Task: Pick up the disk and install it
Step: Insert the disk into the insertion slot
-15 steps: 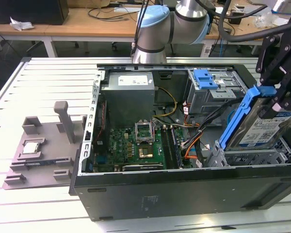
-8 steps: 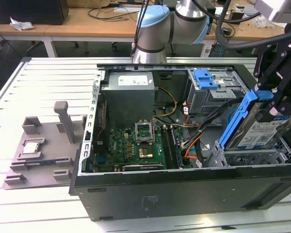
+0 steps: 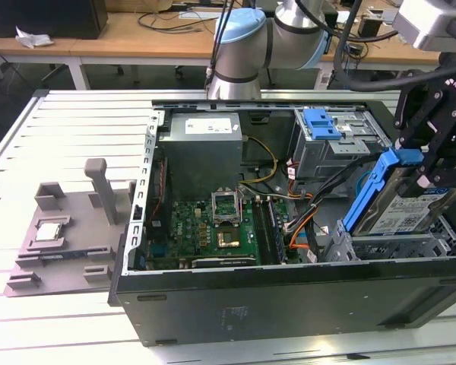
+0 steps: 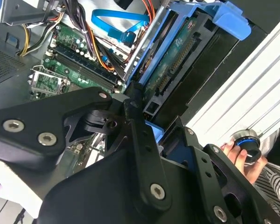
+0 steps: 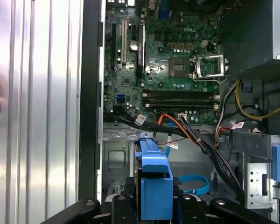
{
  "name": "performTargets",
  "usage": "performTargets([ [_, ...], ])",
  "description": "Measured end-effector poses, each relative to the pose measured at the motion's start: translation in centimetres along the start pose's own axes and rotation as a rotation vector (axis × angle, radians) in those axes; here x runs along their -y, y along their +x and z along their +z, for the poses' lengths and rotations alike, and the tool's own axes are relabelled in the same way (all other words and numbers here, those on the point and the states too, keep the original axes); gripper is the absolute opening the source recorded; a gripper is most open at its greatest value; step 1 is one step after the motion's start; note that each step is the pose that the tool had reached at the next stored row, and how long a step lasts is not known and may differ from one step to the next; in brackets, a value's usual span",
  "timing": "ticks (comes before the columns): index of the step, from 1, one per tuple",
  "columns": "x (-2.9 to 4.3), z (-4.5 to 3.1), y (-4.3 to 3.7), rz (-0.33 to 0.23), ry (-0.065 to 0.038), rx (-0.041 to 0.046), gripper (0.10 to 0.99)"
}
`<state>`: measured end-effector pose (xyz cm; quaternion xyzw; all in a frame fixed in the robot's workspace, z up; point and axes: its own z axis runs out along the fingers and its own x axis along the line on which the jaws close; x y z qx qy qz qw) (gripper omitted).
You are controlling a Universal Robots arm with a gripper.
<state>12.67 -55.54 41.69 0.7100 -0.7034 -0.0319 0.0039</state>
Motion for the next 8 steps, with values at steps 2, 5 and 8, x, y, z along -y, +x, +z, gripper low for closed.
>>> performTargets([
  [2, 0.01, 0.24, 0.01, 0.0, 0.0, 0.0001, 0.369],
  [5, 0.03, 0.67, 0.03, 0.0, 0.0, 0.0001, 0.369],
  [8, 0.05, 1.05, 0.04, 0.0, 0.0, 0.0, 0.369],
])
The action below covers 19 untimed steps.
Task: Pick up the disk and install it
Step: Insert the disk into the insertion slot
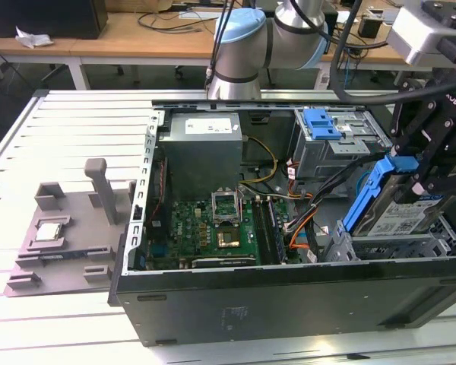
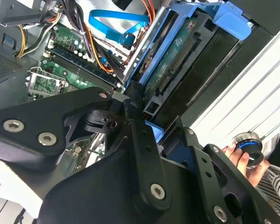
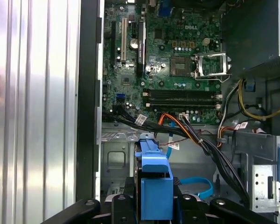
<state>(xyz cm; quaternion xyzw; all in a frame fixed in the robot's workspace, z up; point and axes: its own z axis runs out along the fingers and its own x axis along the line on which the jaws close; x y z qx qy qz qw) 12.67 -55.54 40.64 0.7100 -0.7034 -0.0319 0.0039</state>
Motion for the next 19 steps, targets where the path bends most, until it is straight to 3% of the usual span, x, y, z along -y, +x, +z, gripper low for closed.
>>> performTargets([
  [8, 0.01, 0.29, 0.01, 0.0, 0.0, 0.0, 0.369],
  [10, 0.01, 0.29, 0.01, 0.0, 0.0, -0.0001, 0.38],
  [11, 0.01, 0.29, 0.01, 0.0, 0.0, -0.0002, 0.447],
  [14, 0.01, 0.31, 0.01, 0.0, 0.0, 0.0, 0.447],
  [16, 0.01, 0.32, 0.01, 0.0, 0.0, -0.0001, 0.365],
  [17, 0.01, 0.32, 0.01, 0.0, 0.0, 0.0, 0.365],
  [19, 0.01, 0.34, 0.01, 0.0, 0.0, 0.0001, 0.122],
])
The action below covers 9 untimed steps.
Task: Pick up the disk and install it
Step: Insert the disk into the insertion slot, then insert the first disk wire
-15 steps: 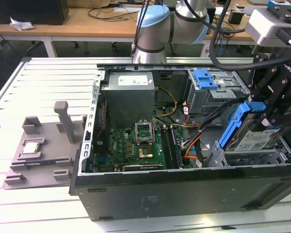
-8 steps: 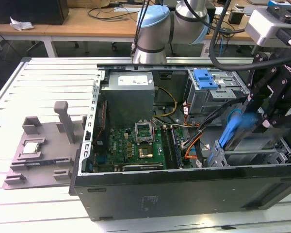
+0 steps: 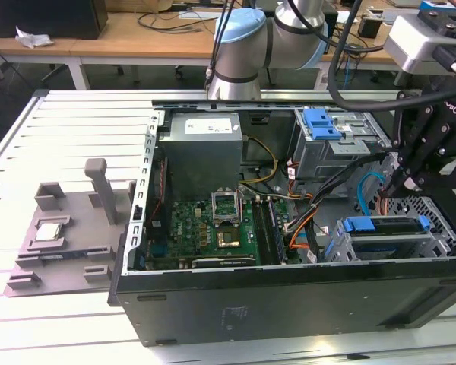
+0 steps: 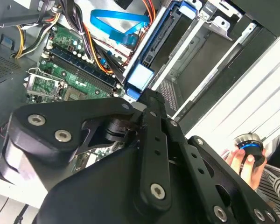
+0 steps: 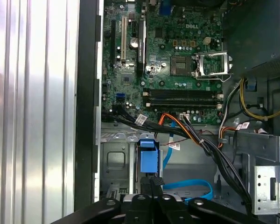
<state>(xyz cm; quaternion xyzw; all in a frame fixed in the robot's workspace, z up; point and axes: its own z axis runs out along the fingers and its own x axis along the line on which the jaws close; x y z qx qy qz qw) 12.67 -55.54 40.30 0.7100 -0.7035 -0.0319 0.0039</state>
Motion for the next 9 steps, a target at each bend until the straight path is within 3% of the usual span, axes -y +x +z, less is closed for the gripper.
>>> performTargets([
  [9, 0.04, 0.05, 0.0, 0.0, 0.0, 0.0001, 0.106],
])
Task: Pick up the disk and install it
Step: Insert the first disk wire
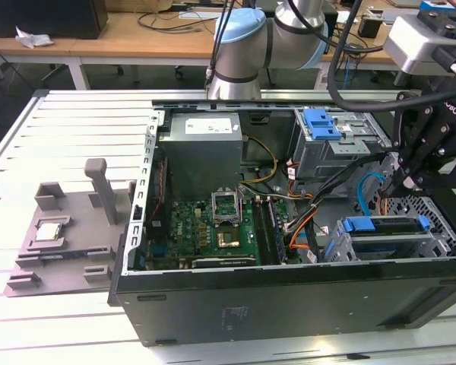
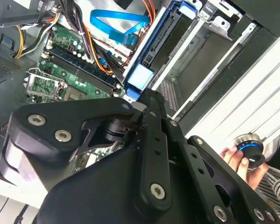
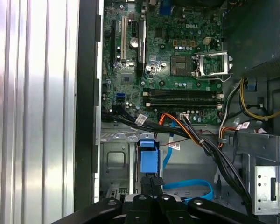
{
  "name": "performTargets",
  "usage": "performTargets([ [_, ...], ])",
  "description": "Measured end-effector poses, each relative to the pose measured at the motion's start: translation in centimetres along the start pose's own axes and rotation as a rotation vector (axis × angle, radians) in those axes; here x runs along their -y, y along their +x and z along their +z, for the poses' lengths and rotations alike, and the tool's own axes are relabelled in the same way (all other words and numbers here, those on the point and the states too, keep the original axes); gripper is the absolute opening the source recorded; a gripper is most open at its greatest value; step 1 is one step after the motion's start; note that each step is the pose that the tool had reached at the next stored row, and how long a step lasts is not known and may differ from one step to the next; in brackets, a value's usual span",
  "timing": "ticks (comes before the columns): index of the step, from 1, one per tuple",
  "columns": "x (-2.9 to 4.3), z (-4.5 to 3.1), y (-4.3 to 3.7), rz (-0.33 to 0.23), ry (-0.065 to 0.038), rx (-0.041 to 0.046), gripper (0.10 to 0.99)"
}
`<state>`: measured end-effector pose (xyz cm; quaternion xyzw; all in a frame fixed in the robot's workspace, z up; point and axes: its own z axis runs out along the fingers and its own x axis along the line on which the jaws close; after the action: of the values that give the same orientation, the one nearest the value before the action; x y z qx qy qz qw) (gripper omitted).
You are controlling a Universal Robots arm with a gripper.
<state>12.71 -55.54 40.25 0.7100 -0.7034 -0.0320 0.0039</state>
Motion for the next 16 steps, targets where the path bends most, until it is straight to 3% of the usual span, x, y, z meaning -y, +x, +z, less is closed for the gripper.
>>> performTargets([
  [9, 1.96, -0.09, -0.3, 0.0, 0.0, -0.0002, 0.106],
  [16, 4.23, 0.01, -0.62, 0.0, -0.001, -0.0002, 0.106],
])
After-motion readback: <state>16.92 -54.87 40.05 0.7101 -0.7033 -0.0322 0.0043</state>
